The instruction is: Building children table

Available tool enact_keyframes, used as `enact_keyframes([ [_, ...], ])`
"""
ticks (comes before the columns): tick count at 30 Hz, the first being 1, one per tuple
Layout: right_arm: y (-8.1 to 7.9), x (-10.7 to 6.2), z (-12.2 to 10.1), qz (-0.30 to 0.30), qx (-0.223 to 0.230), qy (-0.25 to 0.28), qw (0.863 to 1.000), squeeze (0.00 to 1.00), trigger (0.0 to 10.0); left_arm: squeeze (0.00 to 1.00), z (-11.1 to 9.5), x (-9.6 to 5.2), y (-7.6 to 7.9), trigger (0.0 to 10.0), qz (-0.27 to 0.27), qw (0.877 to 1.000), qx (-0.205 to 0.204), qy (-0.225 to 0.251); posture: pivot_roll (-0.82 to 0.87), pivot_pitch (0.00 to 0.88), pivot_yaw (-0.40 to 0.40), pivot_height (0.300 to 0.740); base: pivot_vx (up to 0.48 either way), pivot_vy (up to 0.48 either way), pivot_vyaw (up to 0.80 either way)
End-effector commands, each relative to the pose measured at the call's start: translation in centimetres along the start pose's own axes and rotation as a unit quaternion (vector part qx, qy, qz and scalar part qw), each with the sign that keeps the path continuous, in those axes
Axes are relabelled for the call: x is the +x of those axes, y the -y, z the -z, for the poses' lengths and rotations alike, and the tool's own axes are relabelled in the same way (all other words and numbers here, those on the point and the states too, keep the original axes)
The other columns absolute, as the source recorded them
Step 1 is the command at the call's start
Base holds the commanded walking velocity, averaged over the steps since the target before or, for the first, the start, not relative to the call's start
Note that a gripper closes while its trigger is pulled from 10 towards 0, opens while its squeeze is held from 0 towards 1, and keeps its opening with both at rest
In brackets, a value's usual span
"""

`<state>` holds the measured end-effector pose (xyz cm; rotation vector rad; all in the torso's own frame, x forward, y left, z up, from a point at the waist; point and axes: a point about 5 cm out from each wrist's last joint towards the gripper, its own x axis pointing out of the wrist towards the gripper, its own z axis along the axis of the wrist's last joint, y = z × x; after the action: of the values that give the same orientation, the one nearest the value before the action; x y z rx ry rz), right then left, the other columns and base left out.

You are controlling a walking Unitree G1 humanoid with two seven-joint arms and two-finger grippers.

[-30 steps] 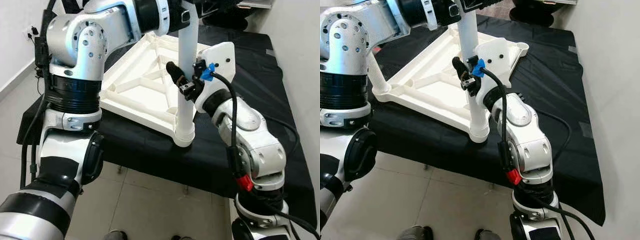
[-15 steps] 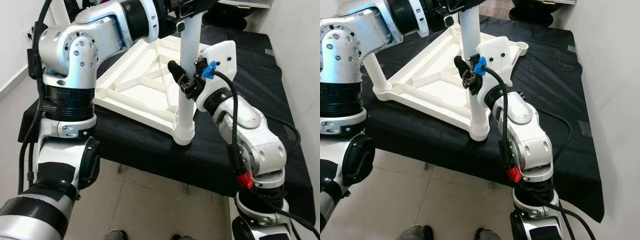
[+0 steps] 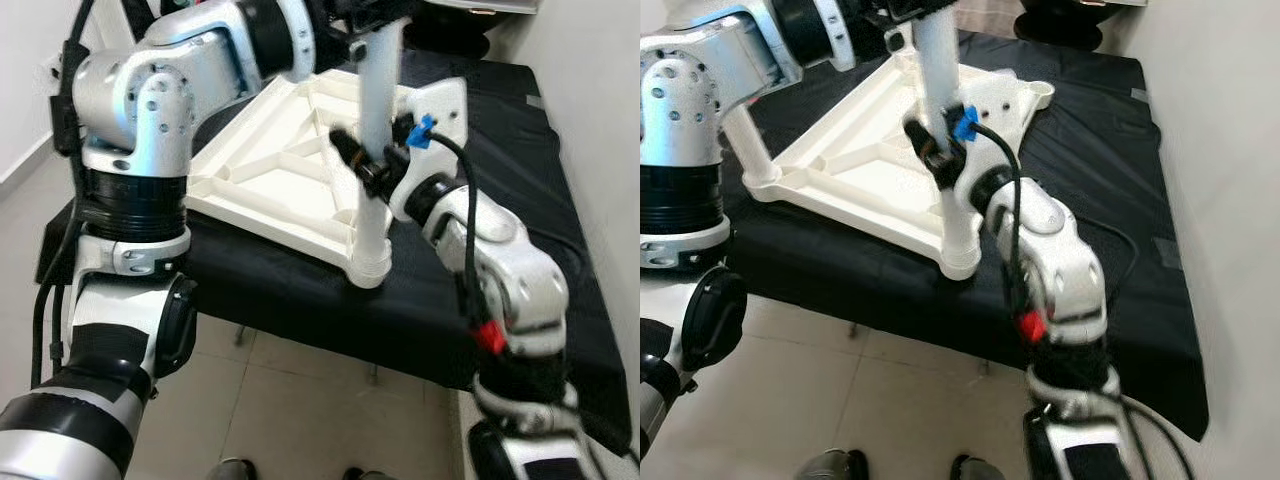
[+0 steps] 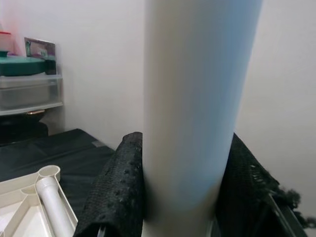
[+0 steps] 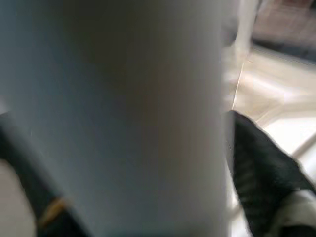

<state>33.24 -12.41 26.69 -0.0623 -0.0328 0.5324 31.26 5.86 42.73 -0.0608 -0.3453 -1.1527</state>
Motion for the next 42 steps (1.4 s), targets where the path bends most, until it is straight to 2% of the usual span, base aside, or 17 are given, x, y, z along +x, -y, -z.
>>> enact_keyframes([
  [1,2.0,-0.3,-0.1,0.017,0.005,0.002,1.0,1.0,10.0,0.0,1.0,0.9,0.8,0.0,0.043,0.998,-0.007,-0.035,-0.03,0.188,-0.029,0.74,0.0,0.0,0.0],
  [3,3.7,-0.5,-1.5,-0.014,-0.001,0.02,1.0,1.0,10.0,0.0,1.3,1.4,0.7,0.0,0.064,0.996,-0.002,-0.056,-0.03,0.198,-0.022,0.74,0.0,0.0,0.0],
  [5,3.7,-0.5,-1.5,-0.014,-0.001,0.02,1.0,1.0,10.0,0.0,1.3,1.4,0.7,0.0,0.064,0.996,-0.002,-0.056,-0.03,0.198,-0.022,0.74,0.0,0.0,0.0],
  [6,3.7,-0.7,-1.8,-0.062,0.001,0.029,0.998,1.0,10.0,0.0,1.5,1.8,0.5,0.0,0.071,0.995,-0.003,-0.063,-0.02,0.209,-0.016,0.74,0.0,0.0,0.0],
  [10,3.5,-1.0,-2.0,-0.112,0.012,0.041,0.993,1.0,10.0,0.0,1.8,2.1,0.2,0.0,0.075,0.995,-0.005,-0.067,-0.02,0.216,-0.013,0.74,0.0,0.0,0.0],
  [13,3.5,-1.0,-2.0,-0.112,0.012,0.041,0.993,1.0,10.0,0.0,1.8,2.1,0.2,0.0,0.075,0.995,-0.005,-0.067,-0.02,0.216,-0.013,0.74,0.0,0.0,0.0],
  [14,3.5,-1.2,-2.1,-0.137,0.024,0.052,0.989,0.11,10.0,0.0,1.9,2.2,0.1,0.0,0.078,0.994,-0.005,-0.07,-0.02,0.217,-0.012,0.74,0.0,0.0,0.0],
  [16,3.5,-1.2,-2.1,-0.137,0.024,0.052,0.989,0.11,10.0,0.0,1.9,2.2,0.1,0.0,0.078,0.994,-0.005,-0.07,-0.02,0.217,-0.012,0.74,0.0,0.0,0.0],
  [19,3.4,-1.8,-2.3,-0.178,0.047,0.068,0.981,0.0,10.0,0.0,2.0,2.3,0.0,0.0,0.083,0.994,-0.005,-0.071,-0.02,0.225,-0.008,0.74,0.0,0.0,0.0],
  [20,3.3,-2.4,-2.4,-0.227,0.065,0.085,0.968,0.0,10.0,0.0,2.0,2.4,0.0,0.0,0.088,0.993,-0.004,-0.072,-0.02,0.225,-0.007,0.74,0.0,0.0,0.0],
  [21,3.3,-2.4,-2.4,-0.227,0.065,0.085,0.968,0.0,10.0,0.0,2.0,2.4,0.0,0.0,0.088,0.993,-0.004,-0.072,-0.02,0.225,-0.007,0.74,0.0,0.0,0.0],
  [24,2.6,-4.4,-2.3,-0.348,0.068,0.103,0.929,0.0,10.0,0.0,1.9,2.7,-0.1,0.0,0.099,0.993,0.0,-0.071,-0.02,0.225,-0.007,0.74,0.0,0.0,0.0],
  [28,2.6,-4.8,-2.2,-0.372,0.064,0.101,0.92,0.0,10.0,0.0,1.9,2.8,-0.1,0.0,0.102,0.992,0.002,-0.071,-0.02,0.225,-0.007,0.74,0.0,0.0,0.0],
  [29,2.6,-5.0,-2.1,-0.383,0.057,0.097,0.917,0.0,6.3,0.0,1.9,2.9,-0.2,0.0,0.104,0.992,0.003,-0.071,-0.03,0.222,-0.006,0.74,0.0,0.0,0.0],
  [30,2.6,-5.0,-2.1,-0.383,0.057,0.097,0.917,0.0,6.3,0.0,1.9,2.9,-0.2,0.0,0.104,0.992,0.003,-0.071,-0.03,0.222,-0.006,0.74,0.0,0.0,0.0],
  [31,2.7,-5.1,-2.1,-0.394,0.048,0.09,0.913,0.0,0.0,0.0,1.8,2.9,-0.2,0.0,0.109,0.992,0.005,-0.071,-0.03,0.222,-0.005,0.74,0.0,0.0,0.0],
  [42,3.3,-4.3,-1.4,-0.367,-0.057,0.036,0.928,0.0,0.0,0.0,1.7,3.2,0.0,0.0,0.123,0.99,0.012,-0.07,-0.02,0.216,-0.004,0.74,0.0,0.0,0.0],
])
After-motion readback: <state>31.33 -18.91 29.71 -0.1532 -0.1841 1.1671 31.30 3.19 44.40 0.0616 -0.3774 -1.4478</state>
